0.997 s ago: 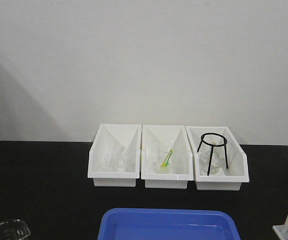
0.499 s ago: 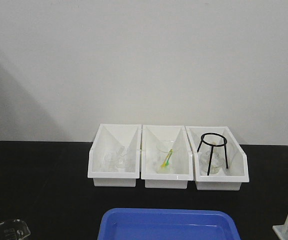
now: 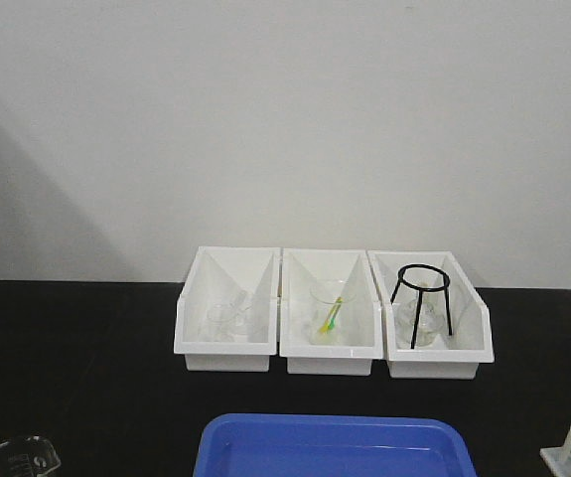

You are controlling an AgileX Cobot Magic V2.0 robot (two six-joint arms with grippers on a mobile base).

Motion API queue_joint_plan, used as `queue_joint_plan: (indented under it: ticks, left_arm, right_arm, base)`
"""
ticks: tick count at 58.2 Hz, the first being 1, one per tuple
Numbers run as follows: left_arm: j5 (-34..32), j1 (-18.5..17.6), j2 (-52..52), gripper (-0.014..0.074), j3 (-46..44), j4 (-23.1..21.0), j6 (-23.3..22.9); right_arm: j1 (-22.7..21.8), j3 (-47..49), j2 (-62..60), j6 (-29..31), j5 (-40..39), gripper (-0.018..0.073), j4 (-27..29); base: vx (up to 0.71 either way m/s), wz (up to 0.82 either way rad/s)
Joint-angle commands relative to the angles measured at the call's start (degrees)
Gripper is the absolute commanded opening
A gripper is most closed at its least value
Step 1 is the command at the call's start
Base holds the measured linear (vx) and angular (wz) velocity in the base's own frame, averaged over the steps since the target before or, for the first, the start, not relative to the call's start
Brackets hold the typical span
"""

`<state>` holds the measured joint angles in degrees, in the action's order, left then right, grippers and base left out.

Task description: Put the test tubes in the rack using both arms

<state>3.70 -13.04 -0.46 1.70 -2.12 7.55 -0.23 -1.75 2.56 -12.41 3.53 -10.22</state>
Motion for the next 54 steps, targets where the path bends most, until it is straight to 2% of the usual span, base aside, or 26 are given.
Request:
queue_joint_plan:
  ticks: [1, 7, 54]
  left_arm:
    - [-4.34, -0.01, -1.15, -0.002, 1.57, -0.52, -0.28]
    - [-4.34, -0.01, -1.15, -0.002, 1.57, -0.52, -0.28]
    - [-4.34, -0.01, -1.15, -0.002, 1.57, -0.52, -0.28]
  right_arm:
    - [0.05, -0.61, -2.87, 1.49, -2.79, -0.0007, -0.43]
    - [0.05, -0.61, -3.55, 2.88, -3.53, -0.0007, -0.43]
    - [0.05, -0.61, -3.61, 2.79, -3.53, -0.0007, 0.05]
  base:
    - [0.0, 0.0]
    - [0.0, 0.0]
    - [0.0, 0.0]
